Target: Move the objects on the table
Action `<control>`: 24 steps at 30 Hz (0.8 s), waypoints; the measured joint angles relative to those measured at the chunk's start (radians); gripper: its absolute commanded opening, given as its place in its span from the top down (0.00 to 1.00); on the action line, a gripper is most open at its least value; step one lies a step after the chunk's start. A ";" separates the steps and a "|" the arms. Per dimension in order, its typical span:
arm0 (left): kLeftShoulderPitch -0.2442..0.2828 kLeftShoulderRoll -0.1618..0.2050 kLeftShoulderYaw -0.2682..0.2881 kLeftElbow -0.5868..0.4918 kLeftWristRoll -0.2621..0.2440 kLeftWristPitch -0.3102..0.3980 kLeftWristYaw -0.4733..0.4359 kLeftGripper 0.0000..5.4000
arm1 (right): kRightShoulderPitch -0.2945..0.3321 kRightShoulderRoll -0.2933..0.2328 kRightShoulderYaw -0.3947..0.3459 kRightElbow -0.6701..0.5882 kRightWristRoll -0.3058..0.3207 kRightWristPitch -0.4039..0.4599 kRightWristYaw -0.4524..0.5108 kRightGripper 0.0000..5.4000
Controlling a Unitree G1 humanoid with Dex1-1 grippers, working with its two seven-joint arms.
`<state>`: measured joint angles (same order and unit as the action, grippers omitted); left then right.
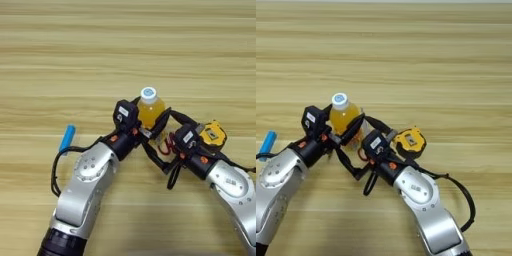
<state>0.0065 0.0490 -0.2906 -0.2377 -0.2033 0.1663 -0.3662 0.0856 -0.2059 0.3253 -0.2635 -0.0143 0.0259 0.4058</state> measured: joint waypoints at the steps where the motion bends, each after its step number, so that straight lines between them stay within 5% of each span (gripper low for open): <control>1: 0.006 0.000 -0.008 -0.001 0.000 0.000 0.000 0.35 | 0.000 0.001 0.002 0.002 -0.004 0.000 -0.002 0.00; 15: 0.015 0.000 -0.040 -0.006 0.000 0.000 0.002 0.35 | -0.009 0.010 0.017 0.056 -0.026 -0.015 -0.005 0.00; 24: 0.015 0.000 -0.047 -0.006 0.000 0.000 0.003 0.35 | -0.011 0.011 0.014 0.066 -0.032 -0.017 -0.010 0.20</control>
<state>0.0215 0.0489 -0.3378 -0.2441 -0.2032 0.1663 -0.3634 0.0751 -0.1949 0.3393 -0.1980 -0.0467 0.0094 0.3955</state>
